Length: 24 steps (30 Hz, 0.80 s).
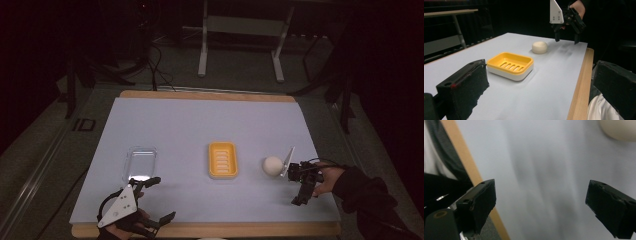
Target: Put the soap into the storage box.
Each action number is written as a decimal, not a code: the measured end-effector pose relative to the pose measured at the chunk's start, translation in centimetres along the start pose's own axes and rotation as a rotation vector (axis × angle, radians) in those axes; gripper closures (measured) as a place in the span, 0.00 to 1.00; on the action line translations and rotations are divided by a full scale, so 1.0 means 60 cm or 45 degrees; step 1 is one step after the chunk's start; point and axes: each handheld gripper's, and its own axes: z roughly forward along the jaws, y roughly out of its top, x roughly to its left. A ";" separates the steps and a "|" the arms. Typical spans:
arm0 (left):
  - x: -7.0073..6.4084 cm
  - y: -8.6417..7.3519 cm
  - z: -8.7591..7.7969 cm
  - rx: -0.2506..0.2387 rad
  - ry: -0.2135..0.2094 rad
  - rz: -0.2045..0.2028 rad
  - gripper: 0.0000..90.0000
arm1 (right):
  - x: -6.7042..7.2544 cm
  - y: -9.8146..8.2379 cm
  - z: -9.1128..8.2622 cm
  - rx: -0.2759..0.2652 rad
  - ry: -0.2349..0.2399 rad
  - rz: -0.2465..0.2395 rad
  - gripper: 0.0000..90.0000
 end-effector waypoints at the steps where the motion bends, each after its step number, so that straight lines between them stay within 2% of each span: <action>1: 0.000 0.000 0.000 0.001 0.000 0.000 0.00 | -0.005 -0.001 -0.001 -0.003 0.001 0.006 0.11; 8: 0.000 0.000 0.000 -0.001 -0.002 -0.001 0.00 | -0.030 -0.007 -0.009 -0.059 -0.045 -0.005 0.11; 11: 0.000 0.000 0.001 0.002 -0.005 -0.001 0.00 | -0.042 -0.007 -0.012 -0.083 -0.066 0.012 0.11; 18: 0.000 0.000 0.001 0.002 -0.007 -0.001 0.00 | -0.063 -0.002 -0.018 -0.171 -0.113 -0.003 0.11; 21: 0.000 0.000 0.001 0.003 -0.010 0.000 0.00 | -0.069 0.002 -0.018 -0.230 -0.126 -0.014 0.11; 24: 0.000 0.000 0.001 0.003 -0.012 0.000 0.00 | -0.074 0.007 -0.015 -0.244 -0.141 -0.020 0.11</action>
